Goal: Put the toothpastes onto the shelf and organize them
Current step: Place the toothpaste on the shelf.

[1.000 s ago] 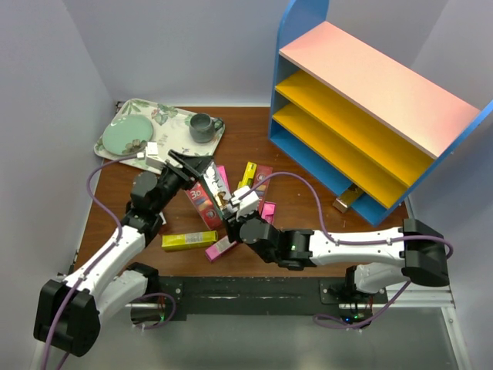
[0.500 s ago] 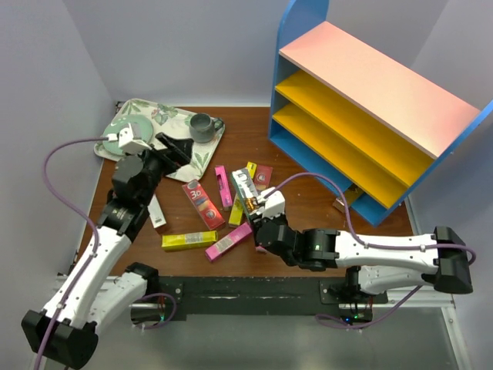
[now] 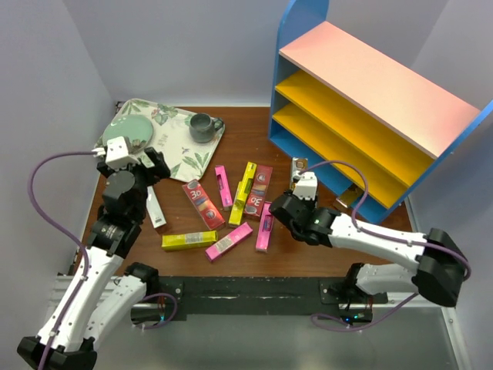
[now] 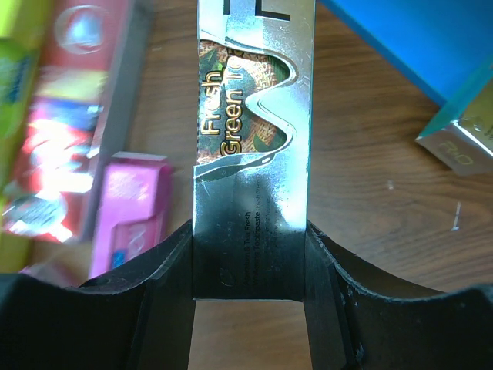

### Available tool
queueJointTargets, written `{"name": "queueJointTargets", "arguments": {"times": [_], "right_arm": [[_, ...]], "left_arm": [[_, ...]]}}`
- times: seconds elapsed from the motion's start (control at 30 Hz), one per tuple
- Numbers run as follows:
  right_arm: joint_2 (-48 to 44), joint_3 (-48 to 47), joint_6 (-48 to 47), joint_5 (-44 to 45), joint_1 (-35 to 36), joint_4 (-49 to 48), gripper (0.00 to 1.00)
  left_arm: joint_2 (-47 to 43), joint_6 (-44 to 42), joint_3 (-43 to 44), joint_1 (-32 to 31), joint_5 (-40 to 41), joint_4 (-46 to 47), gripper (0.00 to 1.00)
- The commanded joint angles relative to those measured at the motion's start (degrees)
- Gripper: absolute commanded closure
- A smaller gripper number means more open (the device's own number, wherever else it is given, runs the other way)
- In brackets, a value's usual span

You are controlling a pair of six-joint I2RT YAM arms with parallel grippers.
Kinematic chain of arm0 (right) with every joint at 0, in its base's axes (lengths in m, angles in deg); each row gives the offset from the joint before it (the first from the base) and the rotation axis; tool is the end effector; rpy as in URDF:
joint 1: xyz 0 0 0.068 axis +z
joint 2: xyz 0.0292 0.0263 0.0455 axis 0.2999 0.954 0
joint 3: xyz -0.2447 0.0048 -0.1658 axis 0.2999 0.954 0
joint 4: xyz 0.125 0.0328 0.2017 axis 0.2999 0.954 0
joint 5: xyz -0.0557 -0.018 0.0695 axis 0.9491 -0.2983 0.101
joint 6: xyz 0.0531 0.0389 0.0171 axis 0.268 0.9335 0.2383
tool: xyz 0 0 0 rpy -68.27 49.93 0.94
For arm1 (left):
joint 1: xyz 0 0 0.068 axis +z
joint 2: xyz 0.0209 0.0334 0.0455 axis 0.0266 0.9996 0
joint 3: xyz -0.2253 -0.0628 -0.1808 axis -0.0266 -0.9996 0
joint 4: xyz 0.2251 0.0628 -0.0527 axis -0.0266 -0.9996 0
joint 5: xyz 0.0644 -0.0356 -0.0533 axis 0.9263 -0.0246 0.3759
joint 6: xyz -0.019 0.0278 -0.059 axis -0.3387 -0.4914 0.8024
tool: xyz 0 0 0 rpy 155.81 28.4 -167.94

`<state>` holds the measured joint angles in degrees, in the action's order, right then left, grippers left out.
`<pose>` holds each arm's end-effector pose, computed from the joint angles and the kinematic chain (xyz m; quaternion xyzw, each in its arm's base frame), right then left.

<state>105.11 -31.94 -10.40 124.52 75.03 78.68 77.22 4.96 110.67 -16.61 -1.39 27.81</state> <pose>0.1457 0.1531 0.2457 0.0430 0.8796 -0.0267 0.4731 0.1323 -0.0158 0.3566 -0.1683 0.7229 -0.0287 0.6695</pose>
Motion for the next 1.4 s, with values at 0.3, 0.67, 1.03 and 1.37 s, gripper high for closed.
{"name": "queueJointTargets", "arguments": {"times": [0.3,0.67,1.03,1.37], "right_arm": [[19.49,-11.75,3.58,9.45,-12.75,-10.97,1.0],[31.09,-21.24,9.82,9.81,-19.78,-8.51,1.0],[37.69,-26.25,14.83,7.52,-24.62,-5.0,0.87],[40.24,-27.57,17.21,4.62,-27.08,-4.56,0.62]], "left_arm": [[0.41,-2.33,-2.75,-0.24,0.21,-0.03,0.0],[-0.2,-2.15,-2.75,-0.24,-0.5,-0.12,0.0],[0.5,-2.24,-2.84,-0.24,-2.16,0.15,0.01],[1.73,-2.33,-2.75,-0.06,-3.13,0.23,0.01]]}}
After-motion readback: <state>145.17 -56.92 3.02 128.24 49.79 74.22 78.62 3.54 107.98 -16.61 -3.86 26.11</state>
